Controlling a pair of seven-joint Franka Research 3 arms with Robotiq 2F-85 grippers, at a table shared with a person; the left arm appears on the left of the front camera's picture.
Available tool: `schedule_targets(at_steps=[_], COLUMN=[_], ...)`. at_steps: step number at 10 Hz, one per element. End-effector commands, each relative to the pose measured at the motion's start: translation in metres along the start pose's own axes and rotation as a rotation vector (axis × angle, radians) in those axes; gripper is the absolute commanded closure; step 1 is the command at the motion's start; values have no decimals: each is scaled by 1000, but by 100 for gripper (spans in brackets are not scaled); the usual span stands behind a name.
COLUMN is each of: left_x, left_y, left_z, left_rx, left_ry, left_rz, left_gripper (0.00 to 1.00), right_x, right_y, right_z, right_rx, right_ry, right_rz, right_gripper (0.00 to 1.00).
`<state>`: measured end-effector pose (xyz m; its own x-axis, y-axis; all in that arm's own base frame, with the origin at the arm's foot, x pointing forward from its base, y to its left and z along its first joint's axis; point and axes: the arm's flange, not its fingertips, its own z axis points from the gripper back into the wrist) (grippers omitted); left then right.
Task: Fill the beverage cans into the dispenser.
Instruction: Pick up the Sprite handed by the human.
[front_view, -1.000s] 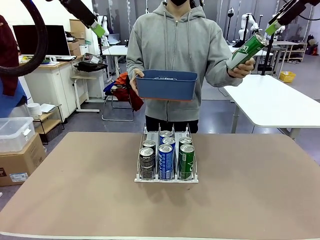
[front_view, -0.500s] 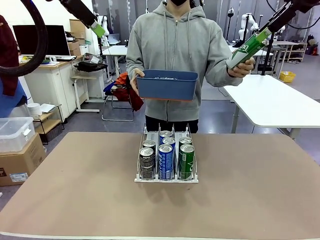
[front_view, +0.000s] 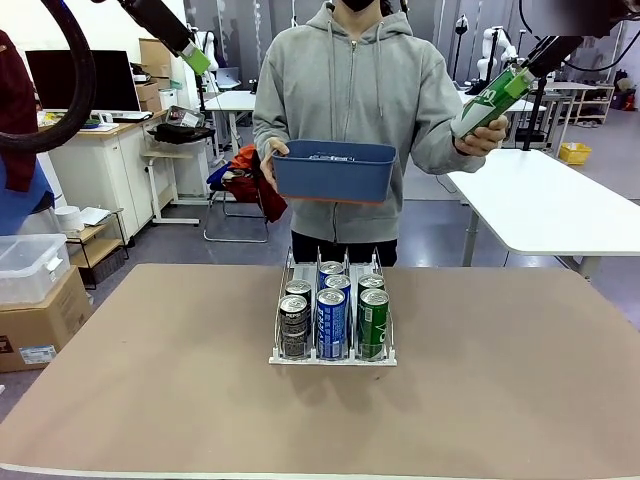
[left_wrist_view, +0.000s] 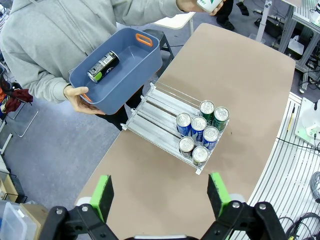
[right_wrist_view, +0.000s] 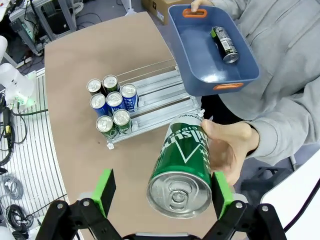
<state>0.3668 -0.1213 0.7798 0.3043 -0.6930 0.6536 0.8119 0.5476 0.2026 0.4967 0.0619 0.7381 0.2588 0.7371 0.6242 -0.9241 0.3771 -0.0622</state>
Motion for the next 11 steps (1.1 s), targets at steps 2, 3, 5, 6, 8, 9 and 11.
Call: schedule_targets(at_steps=[2, 3, 5, 6, 8, 9, 11], left_x=[-2, -2, -2, -2, -2, -2, -2], left_y=[1, 1, 1, 1, 1, 1, 1], left_z=[0, 0, 0, 0, 0, 0, 0], left_rx=[-3, -3, -3, -3, -3, -3, -3], left_ry=[-1, -1, -1, -1, -1, -1, -1], left_rz=[4, 4, 4, 4, 4, 4, 4], left_gripper=[0, 0, 0, 0, 0, 0, 0], right_x=[2, 2, 1, 1, -2, -2, -2], right_y=[-1, -2, -4, -6, -5, -5, -5], right_z=[-5, -6, -9, -12, -9, -9, -9], right_rx=[30, 25, 9, 12, 11, 11, 11], right_ry=[-9, -16, -7, -8, 12, 12, 12], right_rz=[-20, -32, -54, -57, -25, -25, -25], right_gripper=[0, 0, 0, 0, 0, 0, 0])
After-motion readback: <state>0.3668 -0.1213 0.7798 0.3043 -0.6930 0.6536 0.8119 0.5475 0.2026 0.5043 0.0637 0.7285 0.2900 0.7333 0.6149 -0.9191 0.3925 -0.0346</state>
